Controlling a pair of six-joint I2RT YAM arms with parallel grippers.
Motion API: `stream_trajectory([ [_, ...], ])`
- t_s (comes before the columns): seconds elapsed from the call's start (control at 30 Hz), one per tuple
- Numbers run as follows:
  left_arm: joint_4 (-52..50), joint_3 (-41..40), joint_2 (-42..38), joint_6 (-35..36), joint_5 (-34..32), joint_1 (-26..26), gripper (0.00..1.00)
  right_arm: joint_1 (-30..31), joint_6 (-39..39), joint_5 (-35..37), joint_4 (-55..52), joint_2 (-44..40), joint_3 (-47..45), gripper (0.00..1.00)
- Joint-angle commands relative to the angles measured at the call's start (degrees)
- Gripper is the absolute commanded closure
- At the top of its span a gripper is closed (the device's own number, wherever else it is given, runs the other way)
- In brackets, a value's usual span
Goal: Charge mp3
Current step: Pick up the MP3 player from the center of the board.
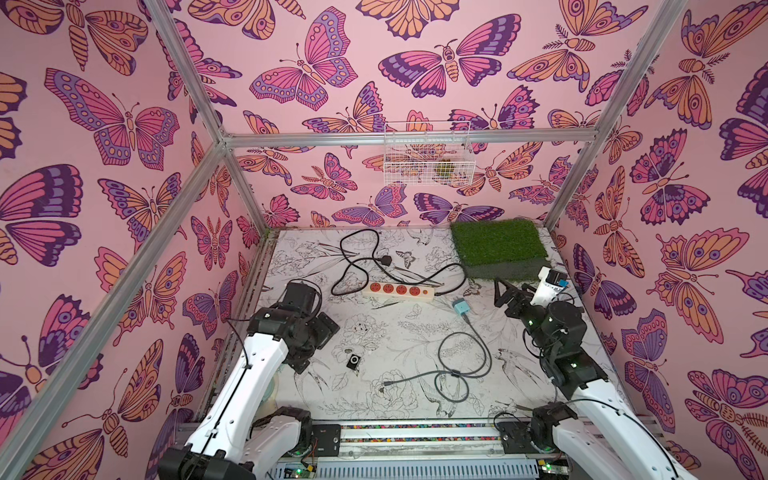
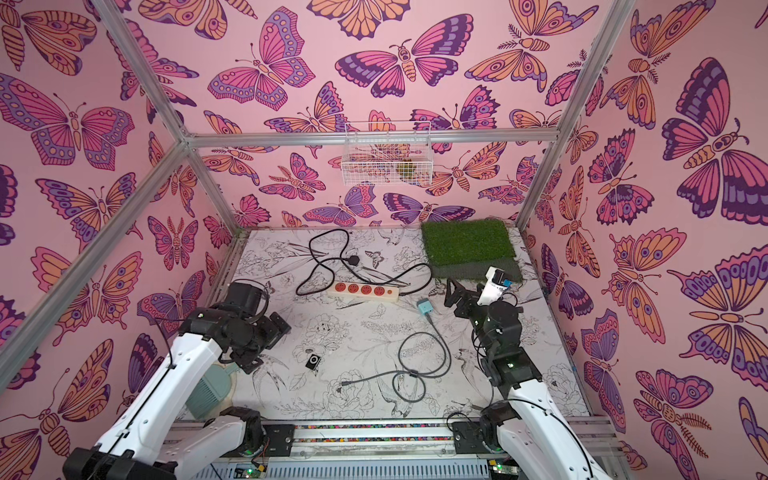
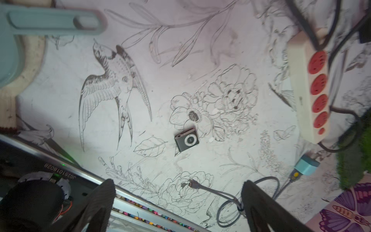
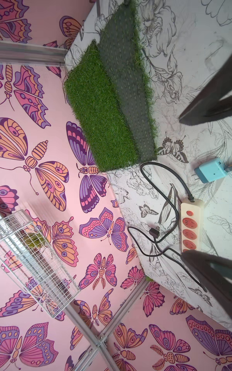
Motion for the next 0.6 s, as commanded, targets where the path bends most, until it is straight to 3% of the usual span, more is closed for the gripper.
stream_trajectory([
  [0.0, -2.79, -1.70, -1.29, -8.02, -2.97, -2.11, 0.00, 1.31, -1.46, 1.74, -1.62, 0.37, 1.87, 0.01],
  [0.2, -1.60, -1.72, 3.64, -16.69, -4.20, -10.65, 0.00, 3.42, -2.24, 1.96, -1.63, 2.62, 2.65, 0.01],
  [0.57, 5.37, -1.42, 12.44, -20.00, -3.15, -16.01, 0.00, 7.22, -4.56, 3.37, -2.65, 2.84, 3.88, 0.01],
])
